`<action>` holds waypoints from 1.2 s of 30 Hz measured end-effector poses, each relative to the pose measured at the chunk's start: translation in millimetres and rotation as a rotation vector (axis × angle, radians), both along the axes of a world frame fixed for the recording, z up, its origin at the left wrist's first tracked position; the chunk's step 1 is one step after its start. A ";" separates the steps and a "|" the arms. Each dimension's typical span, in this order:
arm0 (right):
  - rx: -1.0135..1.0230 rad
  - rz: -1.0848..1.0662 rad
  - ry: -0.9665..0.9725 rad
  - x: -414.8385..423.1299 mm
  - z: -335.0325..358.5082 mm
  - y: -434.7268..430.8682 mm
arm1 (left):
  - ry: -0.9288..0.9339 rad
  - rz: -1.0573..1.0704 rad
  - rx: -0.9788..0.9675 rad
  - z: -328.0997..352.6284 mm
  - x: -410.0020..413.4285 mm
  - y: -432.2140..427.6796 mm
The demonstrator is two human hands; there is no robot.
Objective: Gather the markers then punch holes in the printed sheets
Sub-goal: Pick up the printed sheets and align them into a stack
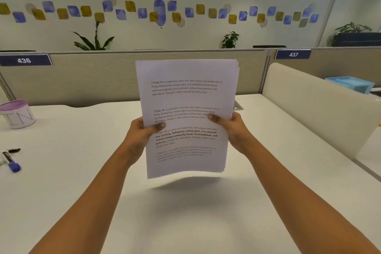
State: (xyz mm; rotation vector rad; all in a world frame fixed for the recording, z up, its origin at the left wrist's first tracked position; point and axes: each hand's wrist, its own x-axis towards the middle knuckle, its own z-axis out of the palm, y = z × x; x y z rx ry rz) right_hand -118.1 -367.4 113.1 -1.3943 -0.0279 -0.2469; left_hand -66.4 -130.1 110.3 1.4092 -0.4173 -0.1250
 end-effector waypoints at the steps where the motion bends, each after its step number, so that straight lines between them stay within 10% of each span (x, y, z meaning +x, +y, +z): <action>1: 0.003 -0.006 -0.018 -0.1 4.0 0.7 | -0.019 0.000 -0.003 3.2 0.7 -0.7; 36: -0.129 -0.111 0.039 -1.9 -29.4 3.8 | 0.012 0.095 0.057 -28.6 -8.2 -1.4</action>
